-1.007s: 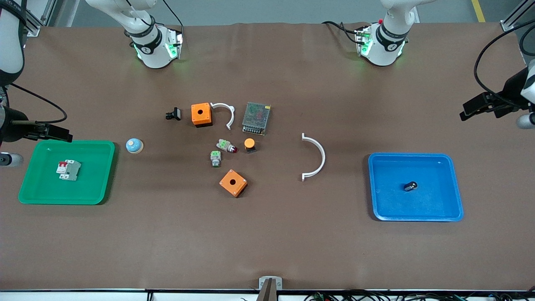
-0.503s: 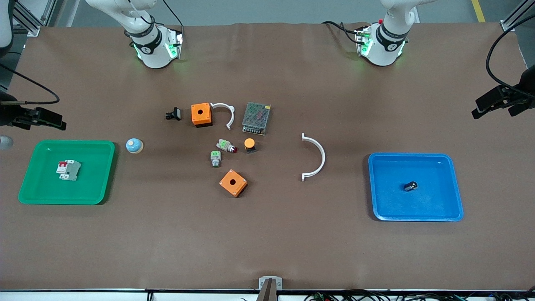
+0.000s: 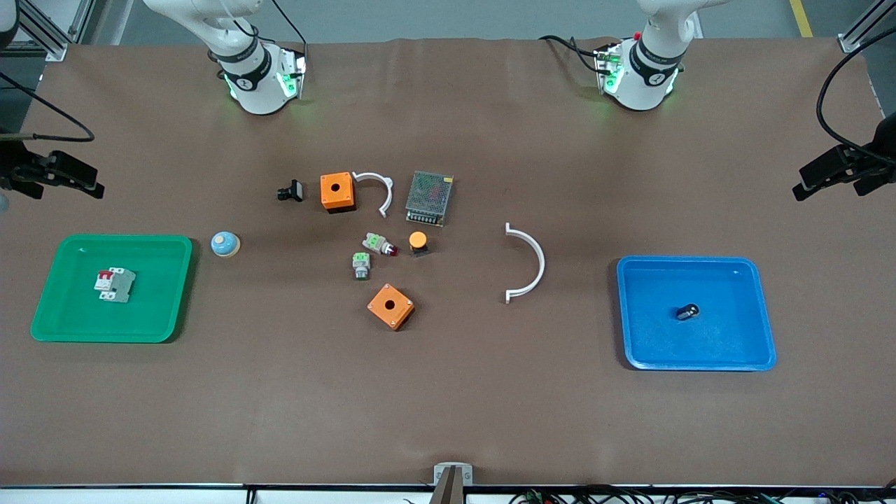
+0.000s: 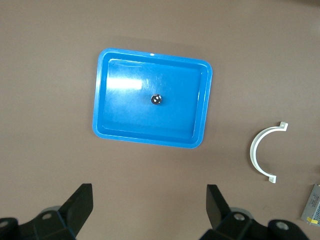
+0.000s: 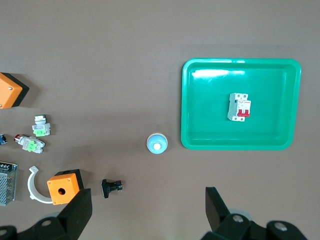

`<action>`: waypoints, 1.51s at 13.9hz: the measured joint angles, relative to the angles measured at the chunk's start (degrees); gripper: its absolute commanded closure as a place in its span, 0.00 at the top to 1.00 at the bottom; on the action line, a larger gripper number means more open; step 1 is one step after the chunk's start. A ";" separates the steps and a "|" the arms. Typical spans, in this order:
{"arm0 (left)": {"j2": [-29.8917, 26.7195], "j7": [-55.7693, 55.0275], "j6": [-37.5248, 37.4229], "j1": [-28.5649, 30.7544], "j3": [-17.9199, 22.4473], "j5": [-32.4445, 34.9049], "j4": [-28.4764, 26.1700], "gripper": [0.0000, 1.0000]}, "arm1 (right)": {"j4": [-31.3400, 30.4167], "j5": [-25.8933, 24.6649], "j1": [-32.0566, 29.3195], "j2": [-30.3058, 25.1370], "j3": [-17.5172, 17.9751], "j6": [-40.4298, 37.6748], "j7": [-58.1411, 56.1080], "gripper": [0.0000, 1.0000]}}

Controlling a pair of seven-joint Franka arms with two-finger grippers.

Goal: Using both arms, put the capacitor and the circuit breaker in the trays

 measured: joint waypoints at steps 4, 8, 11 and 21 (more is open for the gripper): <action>0.67 0.00 -0.05 0.00 0.04 0.00 0.03 1.00 | -0.65 0.00 0.01 -1.42 0.04 0.26 -0.19 1.00; 0.93 0.00 -0.05 -0.61 0.32 0.00 0.42 1.00 | -0.87 -0.03 0.01 -1.42 0.05 0.37 -0.33 1.00; 1.01 0.00 -0.06 -7.31 6.80 0.00 0.68 1.00 | -0.88 -0.04 0.01 -1.42 0.06 0.38 -0.45 1.00; 1.07 0.00 -0.07 -13.08 13.21 0.00 0.89 1.00 | -0.92 -0.03 0.83 -1.42 0.63 0.37 -0.55 1.00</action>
